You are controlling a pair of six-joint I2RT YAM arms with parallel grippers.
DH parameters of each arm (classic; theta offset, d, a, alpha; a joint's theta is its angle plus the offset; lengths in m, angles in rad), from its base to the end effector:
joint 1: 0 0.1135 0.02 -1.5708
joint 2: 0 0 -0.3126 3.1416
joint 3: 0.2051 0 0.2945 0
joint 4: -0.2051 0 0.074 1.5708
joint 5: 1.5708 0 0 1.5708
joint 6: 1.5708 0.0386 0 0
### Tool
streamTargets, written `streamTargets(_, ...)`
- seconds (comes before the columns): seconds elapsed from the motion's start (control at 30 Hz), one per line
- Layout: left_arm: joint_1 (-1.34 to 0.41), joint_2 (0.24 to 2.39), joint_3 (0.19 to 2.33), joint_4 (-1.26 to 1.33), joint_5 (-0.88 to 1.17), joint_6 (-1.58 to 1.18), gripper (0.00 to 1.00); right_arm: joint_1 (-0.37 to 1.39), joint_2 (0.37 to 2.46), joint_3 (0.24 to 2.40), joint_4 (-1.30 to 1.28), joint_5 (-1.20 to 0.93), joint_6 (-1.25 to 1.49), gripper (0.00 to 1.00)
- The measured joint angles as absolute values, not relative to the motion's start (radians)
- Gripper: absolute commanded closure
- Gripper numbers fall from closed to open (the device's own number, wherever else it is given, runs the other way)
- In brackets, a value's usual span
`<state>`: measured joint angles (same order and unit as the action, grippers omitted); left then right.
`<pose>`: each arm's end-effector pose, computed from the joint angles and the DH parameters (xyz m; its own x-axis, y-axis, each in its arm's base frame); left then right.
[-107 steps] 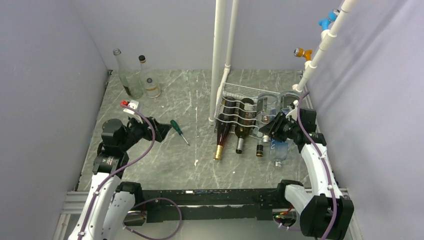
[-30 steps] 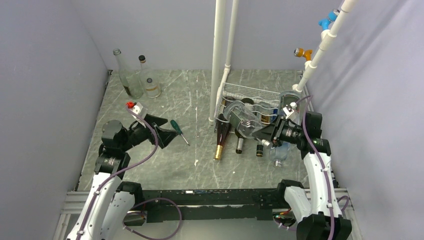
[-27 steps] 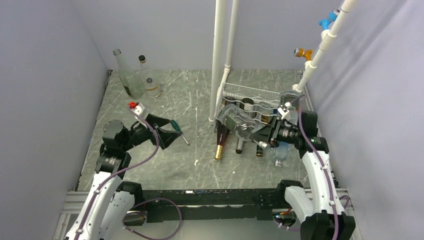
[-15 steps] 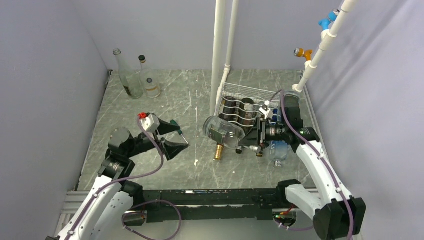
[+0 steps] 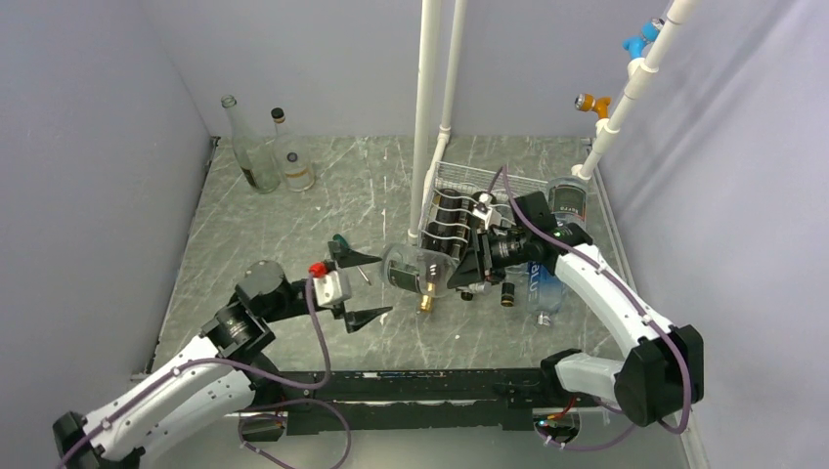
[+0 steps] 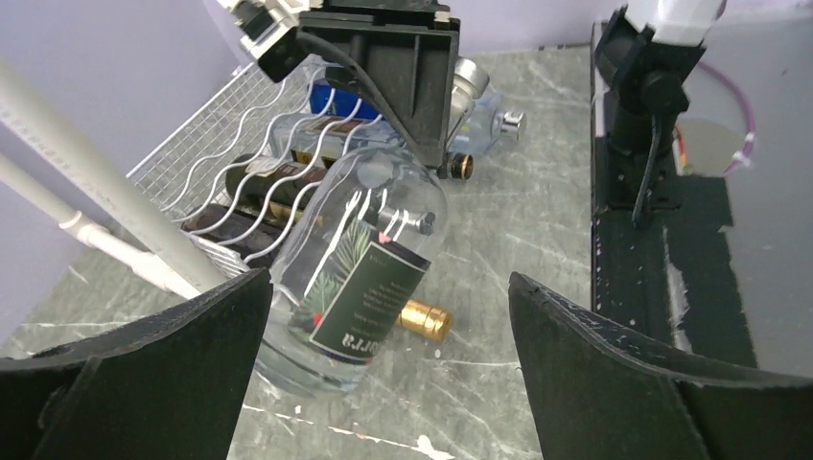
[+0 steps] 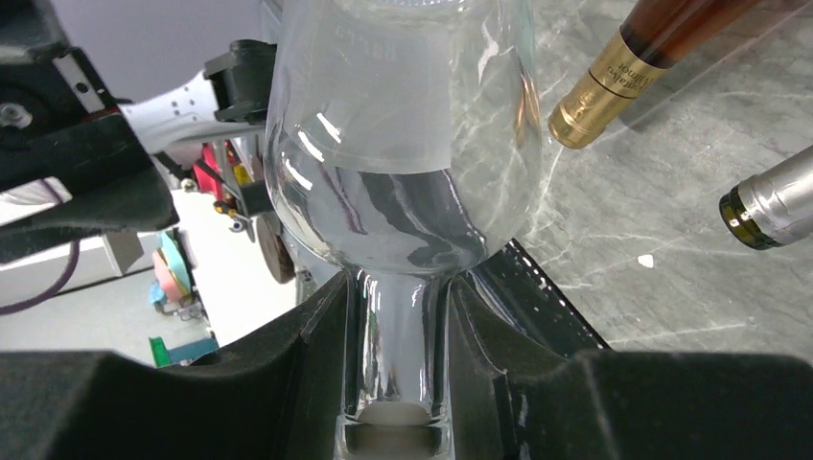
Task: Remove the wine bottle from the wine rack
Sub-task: Place the wine bottle at the center of the board.
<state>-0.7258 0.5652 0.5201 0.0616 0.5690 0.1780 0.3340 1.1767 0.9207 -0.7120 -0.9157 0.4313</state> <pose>0.1008 -0.1173 0.3296 0.1825 0.0375 -0.9825 0.9447 0.2702 0.1858 0.2256 0.1107 0.3068 -0.9680 -0.0663 -0.2419 -0.2419 0.5019 0.8304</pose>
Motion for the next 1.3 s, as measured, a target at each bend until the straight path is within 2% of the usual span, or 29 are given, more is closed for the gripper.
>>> streamTargets(0.3, -1.071, 0.746, 0.573, -0.009, 0.192, 0.445, 0.0, 0.422, 1.3, 1.001, -0.729, -0.846, 0.391, 1.0)
streamTargets(0.6, -1.145, 0.914, 0.564, 0.062, -0.035, 0.551, 0.01, 0.509, 1.367, 1.049, -0.751, -0.769, 0.337, 1.0)
streamTargets(0.8, -1.146, 0.915, 0.503, 0.189, -0.078, 0.558, 0.0, 0.535, 1.406, 1.066, -0.772, -0.728, 0.322, 1.0)
streamTargets(1.3, -1.138, 1.028, 0.455, 0.393, -0.031, 0.503, 0.01, 0.592, 1.459, 1.123, -0.781, -0.627, 0.287, 1.0)
